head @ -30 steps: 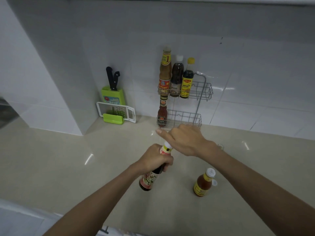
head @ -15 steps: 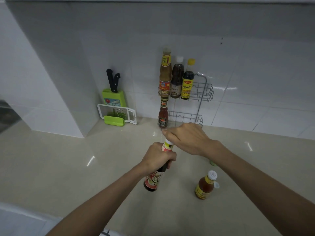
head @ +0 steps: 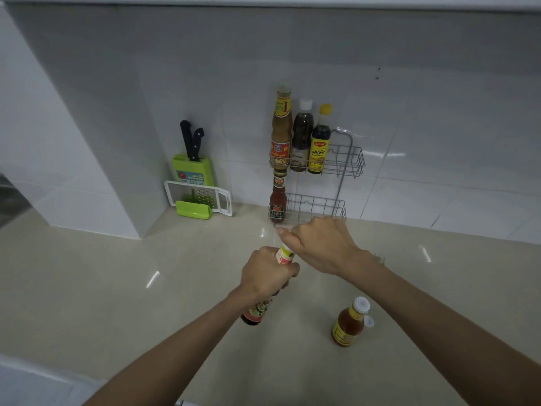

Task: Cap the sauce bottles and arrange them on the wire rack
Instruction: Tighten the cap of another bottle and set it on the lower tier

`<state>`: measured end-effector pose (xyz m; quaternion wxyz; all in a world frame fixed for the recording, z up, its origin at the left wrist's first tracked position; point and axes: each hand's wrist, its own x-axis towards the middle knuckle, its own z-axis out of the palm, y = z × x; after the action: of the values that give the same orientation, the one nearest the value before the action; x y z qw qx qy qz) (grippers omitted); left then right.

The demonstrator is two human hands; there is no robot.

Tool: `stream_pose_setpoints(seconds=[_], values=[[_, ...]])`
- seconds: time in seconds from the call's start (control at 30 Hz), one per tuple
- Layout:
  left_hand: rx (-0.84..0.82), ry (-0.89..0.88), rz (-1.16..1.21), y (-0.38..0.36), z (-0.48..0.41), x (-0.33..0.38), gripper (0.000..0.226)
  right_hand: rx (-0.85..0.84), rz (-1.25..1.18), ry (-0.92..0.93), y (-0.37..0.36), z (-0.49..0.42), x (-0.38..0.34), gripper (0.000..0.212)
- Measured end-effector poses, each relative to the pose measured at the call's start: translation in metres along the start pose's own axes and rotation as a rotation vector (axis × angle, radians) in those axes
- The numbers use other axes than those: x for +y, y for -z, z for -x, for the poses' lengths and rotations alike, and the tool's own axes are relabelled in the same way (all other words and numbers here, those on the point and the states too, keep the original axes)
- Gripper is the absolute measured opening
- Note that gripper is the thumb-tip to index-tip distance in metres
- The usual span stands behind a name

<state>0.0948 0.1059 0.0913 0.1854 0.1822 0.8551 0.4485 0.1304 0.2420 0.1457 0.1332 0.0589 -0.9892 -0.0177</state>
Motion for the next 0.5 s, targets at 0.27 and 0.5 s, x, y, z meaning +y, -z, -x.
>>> stream_pose_setpoints(seconds=[0.27,0.5], values=[[-0.453,-0.127,0.187,0.015,-0.002,-0.008,0.020,-0.031,-0.127,0.280,0.015,0.003,0.006,0.034],[0.043,0.055,-0.053,-0.004,-0.002,-0.016,0.018,-0.046,-0.209,-0.083,-0.023,0.003,-0.008,0.017]])
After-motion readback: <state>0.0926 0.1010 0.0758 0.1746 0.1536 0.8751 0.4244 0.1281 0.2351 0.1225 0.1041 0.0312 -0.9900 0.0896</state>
